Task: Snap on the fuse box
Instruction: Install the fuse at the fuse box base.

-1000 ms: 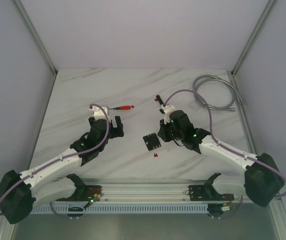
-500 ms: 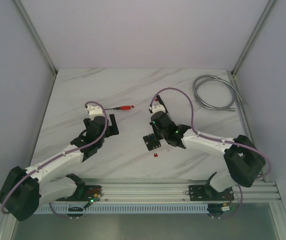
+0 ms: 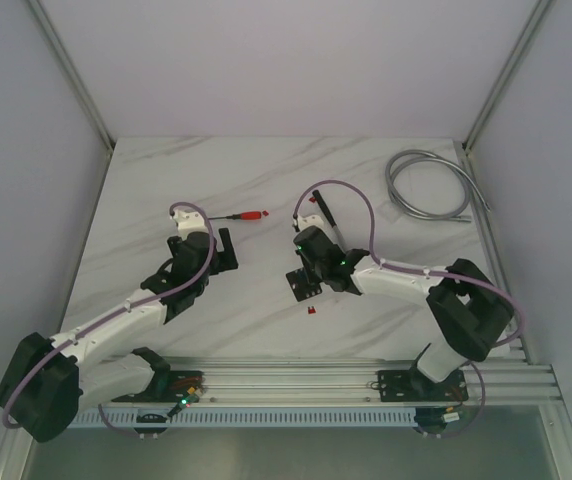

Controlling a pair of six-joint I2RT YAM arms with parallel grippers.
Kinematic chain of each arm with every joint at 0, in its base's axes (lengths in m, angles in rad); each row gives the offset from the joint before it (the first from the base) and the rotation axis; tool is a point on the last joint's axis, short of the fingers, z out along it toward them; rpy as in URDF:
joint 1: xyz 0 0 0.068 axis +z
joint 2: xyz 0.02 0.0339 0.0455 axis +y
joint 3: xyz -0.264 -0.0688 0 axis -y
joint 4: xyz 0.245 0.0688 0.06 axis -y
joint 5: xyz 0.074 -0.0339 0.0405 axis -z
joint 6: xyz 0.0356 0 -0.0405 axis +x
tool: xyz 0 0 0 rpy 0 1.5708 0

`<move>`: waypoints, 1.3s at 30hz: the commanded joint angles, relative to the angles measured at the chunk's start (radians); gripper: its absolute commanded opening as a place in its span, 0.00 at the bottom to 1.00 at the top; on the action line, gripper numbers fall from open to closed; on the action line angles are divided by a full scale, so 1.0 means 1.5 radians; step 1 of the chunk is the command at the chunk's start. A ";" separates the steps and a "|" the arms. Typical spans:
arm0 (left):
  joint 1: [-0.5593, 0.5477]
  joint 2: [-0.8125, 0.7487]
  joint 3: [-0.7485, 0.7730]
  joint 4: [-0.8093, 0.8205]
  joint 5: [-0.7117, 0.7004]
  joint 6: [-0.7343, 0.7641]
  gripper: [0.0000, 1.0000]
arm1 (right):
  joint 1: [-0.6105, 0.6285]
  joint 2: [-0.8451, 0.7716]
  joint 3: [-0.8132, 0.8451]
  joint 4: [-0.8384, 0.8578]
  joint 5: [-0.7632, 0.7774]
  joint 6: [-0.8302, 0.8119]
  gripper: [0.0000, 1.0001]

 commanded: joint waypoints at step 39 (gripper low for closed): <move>0.009 -0.002 -0.006 -0.005 0.018 -0.009 1.00 | 0.011 0.028 0.005 0.021 0.023 0.004 0.03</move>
